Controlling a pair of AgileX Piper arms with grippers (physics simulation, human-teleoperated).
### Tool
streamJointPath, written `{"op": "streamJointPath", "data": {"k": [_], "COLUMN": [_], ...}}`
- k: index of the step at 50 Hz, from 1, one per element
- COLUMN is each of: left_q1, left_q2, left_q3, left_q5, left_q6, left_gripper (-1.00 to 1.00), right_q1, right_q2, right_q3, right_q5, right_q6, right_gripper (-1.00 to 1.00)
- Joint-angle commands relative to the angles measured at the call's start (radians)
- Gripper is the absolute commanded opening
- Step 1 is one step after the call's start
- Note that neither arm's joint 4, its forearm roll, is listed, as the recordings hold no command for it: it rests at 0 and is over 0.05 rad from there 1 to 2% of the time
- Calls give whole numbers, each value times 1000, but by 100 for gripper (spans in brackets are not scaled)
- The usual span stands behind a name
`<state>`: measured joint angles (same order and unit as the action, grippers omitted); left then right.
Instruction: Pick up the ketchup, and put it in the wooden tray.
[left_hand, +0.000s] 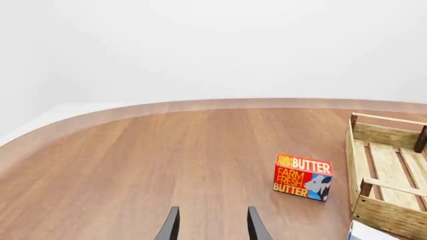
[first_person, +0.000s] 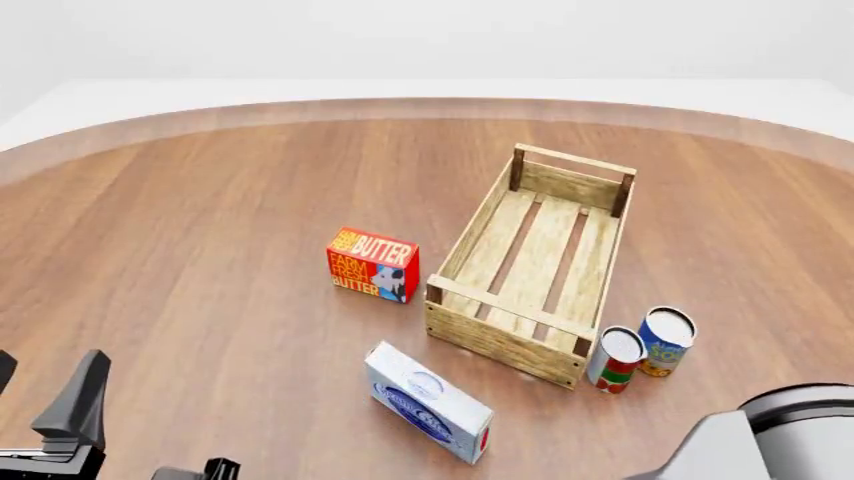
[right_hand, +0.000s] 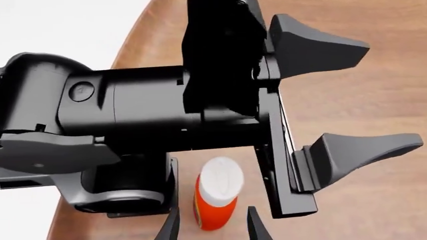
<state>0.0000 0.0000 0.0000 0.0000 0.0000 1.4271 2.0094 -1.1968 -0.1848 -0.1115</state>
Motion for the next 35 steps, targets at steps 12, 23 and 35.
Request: {"op": "streamJointPath", "data": {"k": [12, 23, 35], "left_q1": [0, 0, 0], "left_q2": [0, 0, 0], "left_q3": [0, 0, 0], "left_q5": [0, 0, 0], "left_q6": [0, 0, 0], "left_gripper": [100, 100, 100], "right_q1": [-9, -19, -19], "right_q2": [86, 121, 130], "right_q3": [-52, -72, -93], "right_q5": [-8, -11, 0], "right_q6": [5, 6, -4], "right_gripper": [100, 100, -100]}}
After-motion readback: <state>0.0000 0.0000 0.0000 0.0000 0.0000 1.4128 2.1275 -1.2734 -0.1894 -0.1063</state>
